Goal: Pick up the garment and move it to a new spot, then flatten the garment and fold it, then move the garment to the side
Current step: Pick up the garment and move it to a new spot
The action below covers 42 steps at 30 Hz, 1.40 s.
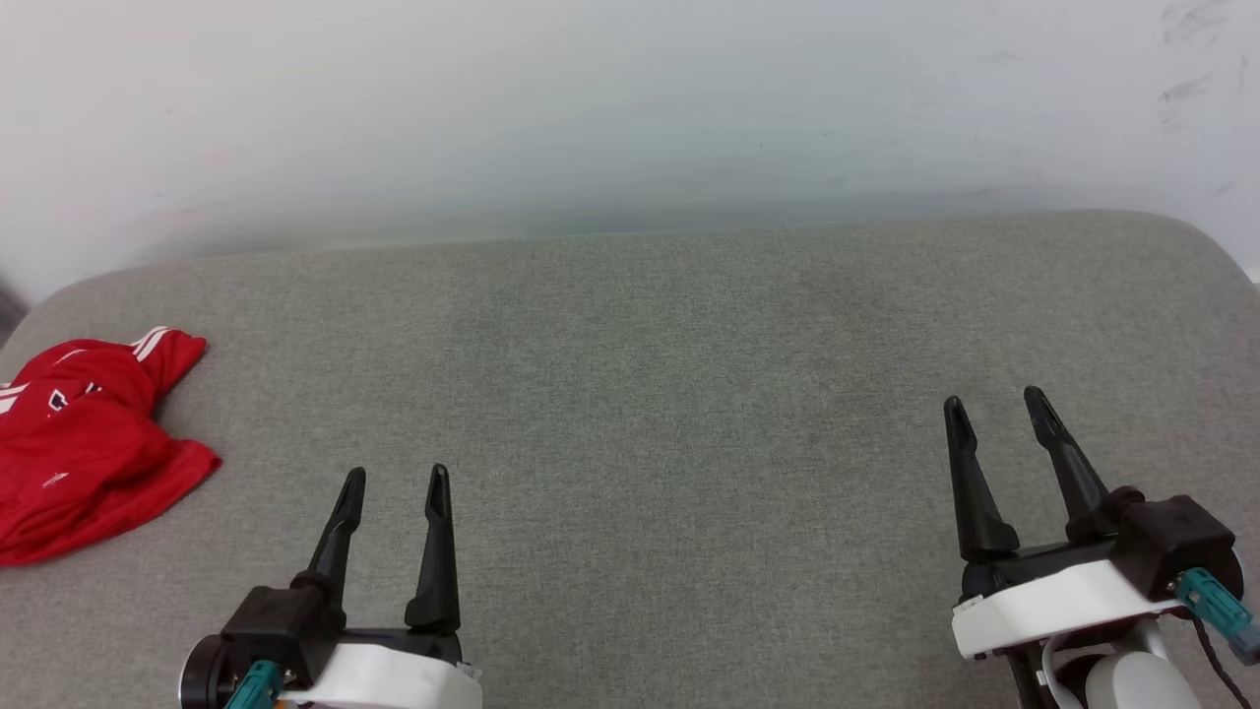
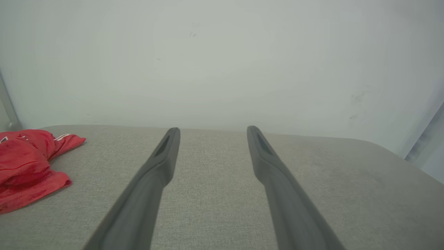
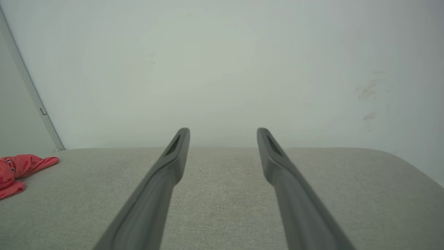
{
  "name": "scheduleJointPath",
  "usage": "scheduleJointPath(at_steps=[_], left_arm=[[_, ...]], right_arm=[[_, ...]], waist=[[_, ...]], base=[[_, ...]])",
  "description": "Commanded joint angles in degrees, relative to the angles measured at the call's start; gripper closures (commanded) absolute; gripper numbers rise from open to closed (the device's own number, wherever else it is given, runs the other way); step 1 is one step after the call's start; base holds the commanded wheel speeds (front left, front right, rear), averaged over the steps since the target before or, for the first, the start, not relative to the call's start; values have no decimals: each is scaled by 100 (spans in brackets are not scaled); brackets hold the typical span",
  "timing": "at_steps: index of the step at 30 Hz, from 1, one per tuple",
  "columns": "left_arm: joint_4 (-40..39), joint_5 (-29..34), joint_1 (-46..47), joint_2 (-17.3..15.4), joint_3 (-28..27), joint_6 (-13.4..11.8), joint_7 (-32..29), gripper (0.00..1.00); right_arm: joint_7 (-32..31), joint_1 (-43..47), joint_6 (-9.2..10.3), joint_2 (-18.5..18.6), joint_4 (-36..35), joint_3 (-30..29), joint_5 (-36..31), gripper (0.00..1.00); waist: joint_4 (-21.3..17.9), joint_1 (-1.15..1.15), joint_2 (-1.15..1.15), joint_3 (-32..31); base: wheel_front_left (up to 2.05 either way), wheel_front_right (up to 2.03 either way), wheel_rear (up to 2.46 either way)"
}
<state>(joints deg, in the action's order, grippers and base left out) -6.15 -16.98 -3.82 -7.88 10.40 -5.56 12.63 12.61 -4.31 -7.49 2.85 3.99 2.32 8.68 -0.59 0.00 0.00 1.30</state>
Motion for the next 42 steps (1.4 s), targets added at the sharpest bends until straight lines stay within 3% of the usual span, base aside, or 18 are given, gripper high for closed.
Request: scheduleJointPath(at_steps=[1,16,32,42], left_arm=[[-30,163,-65,53,-61,99,48,0],[179,975,-188,363,-405,689,213,0],[380,785,-126,495,-757,1133,260,0],[528,799,-58,501,-875,1239,260,0]], right_arm=[[55,-23,0,5,-25,-3,-121,0],[216,-22,1,4,74,47,-634,0],[261,-48,1,4,297,27,-62,0],[261,-5,1,3,344,96,-117,0]], waist=[[-5,0,0,0],[-17,0,0,19],[47,0,0,58],[503,0,0,98]], base=[[0,0,0],[0,0,0],[0,0,0],[0,0,0]])
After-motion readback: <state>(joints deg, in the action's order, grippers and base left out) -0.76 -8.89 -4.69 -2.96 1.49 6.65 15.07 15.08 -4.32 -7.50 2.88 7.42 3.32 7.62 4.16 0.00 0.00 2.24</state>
